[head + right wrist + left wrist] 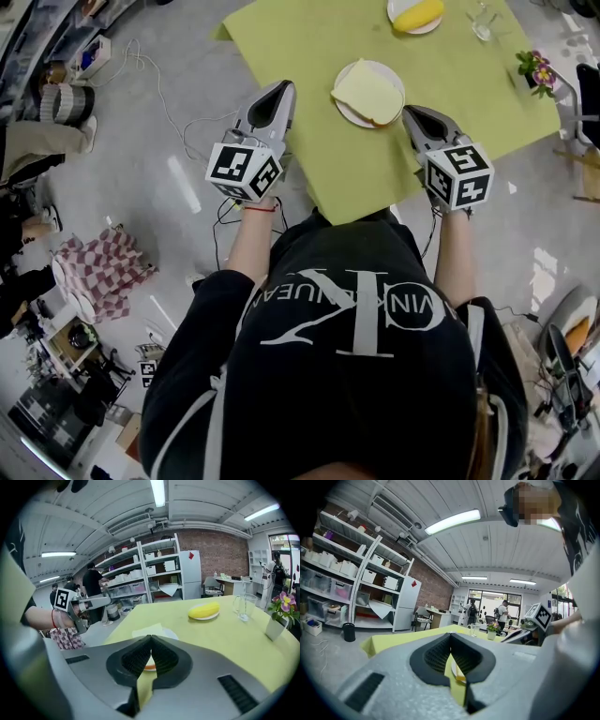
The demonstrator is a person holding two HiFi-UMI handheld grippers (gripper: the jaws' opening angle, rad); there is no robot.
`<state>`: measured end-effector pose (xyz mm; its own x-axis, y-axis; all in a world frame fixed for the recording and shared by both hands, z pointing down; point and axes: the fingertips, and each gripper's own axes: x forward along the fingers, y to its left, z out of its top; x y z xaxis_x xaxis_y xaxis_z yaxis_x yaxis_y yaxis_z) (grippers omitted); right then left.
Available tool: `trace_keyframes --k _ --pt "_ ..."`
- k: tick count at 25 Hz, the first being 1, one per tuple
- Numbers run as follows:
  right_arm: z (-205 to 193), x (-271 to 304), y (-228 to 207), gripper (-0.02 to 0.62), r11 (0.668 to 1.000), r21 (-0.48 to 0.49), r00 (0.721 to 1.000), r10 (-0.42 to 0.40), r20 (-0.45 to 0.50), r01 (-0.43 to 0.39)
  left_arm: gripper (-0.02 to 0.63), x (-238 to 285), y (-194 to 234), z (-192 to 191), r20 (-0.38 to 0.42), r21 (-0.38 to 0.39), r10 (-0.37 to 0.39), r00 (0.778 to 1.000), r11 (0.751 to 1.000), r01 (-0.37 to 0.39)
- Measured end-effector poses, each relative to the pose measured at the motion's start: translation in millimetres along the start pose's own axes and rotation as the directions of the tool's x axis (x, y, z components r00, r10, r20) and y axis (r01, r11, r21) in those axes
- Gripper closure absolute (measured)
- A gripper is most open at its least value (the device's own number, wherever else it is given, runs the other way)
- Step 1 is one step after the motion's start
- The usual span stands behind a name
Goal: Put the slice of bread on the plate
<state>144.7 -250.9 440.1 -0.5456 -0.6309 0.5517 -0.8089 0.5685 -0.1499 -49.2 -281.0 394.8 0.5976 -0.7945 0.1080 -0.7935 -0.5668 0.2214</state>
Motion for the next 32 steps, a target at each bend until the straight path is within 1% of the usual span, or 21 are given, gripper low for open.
trace_keyframes --k 3,7,16,20,32 --pt "13.3 -4.6 0.5 0.594 1.000 -0.001 0.997 -0.006 0.073 0.006 0.595 -1.3 0.9 5.6 0.009 0.006 0.004 1.000 1.000 -0.004" --pt "27.9 -9.9 2.0 0.594 1.000 0.006 0.985 -0.008 0.173 0.007 0.594 -2.6 1.1 11.9 0.018 0.019 0.002 1.000 1.000 -0.002" --pt "54.9 -26.1 -4.2 0.594 0.999 0.011 0.946 -0.040 0.323 0.038 0.594 -1.4 0.7 31.1 0.051 0.047 0.012 0.999 0.999 -0.015" --pt "64.3 -32.4 -4.4 0.594 0.999 0.022 0.927 -0.048 0.372 0.043 0.595 -3.8 2.1 41.3 0.069 0.053 0.015 0.998 0.998 -0.019" --pt "87.3 -42.0 -8.8 0.594 0.998 0.027 0.878 -0.065 0.475 0.059 0.595 -7.1 6.4 64.2 0.122 0.063 0.045 0.992 0.997 -0.052"
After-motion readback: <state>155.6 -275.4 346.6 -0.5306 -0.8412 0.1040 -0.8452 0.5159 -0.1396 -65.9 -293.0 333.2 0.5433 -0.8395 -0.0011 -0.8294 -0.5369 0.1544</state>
